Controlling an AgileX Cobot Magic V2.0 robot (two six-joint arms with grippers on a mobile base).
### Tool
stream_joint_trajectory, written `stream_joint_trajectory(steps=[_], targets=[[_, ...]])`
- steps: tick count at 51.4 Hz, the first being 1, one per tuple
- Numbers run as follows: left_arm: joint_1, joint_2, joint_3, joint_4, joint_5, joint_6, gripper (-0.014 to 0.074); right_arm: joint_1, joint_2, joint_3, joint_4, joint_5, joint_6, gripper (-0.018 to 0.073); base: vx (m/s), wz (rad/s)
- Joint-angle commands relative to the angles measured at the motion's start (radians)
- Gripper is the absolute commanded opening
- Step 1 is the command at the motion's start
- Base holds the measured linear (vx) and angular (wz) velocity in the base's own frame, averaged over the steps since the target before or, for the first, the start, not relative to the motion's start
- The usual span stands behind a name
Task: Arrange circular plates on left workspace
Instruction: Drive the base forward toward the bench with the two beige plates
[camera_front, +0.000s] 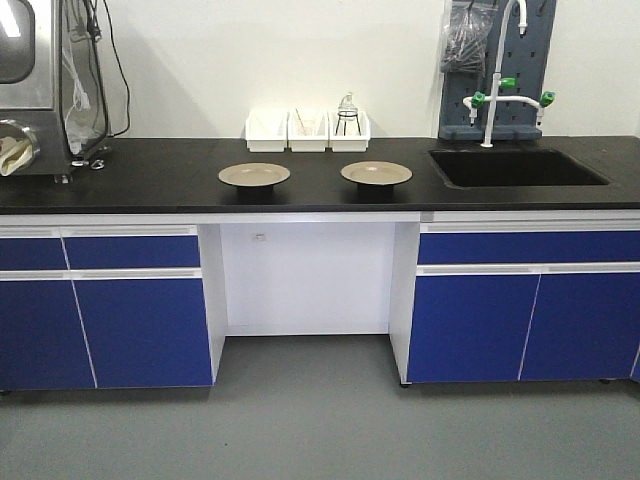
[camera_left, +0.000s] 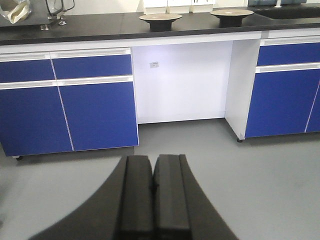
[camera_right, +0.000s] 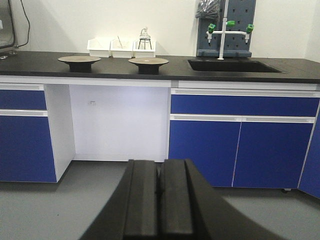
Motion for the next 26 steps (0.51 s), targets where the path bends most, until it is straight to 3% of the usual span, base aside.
stream_joint_trajectory(steps=[1, 26], targets=[[-0.006, -0.014, 0.020, -0.005, -0.084, -0.006, -0.0001, -0.006, -0.014, 0.022, -0.013, -0.080, 0.000, -0.0005, 0.00, 0.00], [-0.006, -0.014, 0.020, -0.005, -0.084, -0.006, -0.0001, -0.006, -0.014, 0.022, -0.013, -0.080, 0.000, -0.0005, 0.00, 0.00]])
